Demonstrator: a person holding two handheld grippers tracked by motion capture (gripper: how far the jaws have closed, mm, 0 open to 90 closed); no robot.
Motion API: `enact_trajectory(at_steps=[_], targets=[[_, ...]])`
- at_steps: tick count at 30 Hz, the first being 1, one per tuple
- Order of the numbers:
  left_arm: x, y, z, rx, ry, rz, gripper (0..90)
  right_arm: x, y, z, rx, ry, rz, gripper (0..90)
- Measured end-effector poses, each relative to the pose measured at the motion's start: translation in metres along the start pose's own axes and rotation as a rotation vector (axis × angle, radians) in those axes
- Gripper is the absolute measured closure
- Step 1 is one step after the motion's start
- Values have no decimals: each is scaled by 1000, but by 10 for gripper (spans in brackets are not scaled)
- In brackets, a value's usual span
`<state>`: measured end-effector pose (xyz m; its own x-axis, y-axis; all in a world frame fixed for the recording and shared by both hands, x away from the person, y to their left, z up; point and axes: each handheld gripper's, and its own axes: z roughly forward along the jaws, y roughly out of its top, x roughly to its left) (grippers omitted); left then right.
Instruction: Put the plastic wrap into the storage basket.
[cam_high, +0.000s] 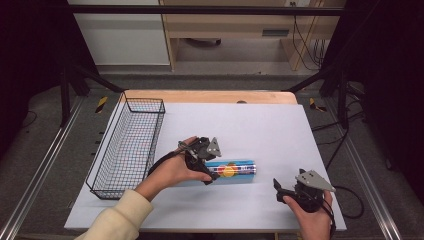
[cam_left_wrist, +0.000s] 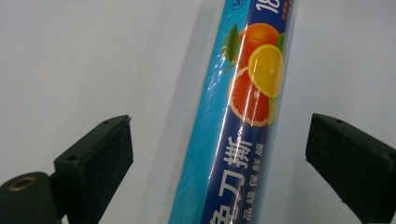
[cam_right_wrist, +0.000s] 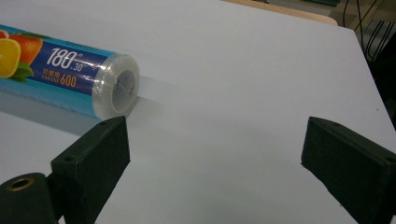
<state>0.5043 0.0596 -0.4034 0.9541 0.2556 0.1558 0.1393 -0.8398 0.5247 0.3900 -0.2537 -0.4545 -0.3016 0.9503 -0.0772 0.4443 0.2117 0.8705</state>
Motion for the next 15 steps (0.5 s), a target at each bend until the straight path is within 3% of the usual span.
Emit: enact_trajectory(at_steps=[15], targets=[[3,-6,12,37,-18,-9,82,0,0,1,2,6,2,83]])
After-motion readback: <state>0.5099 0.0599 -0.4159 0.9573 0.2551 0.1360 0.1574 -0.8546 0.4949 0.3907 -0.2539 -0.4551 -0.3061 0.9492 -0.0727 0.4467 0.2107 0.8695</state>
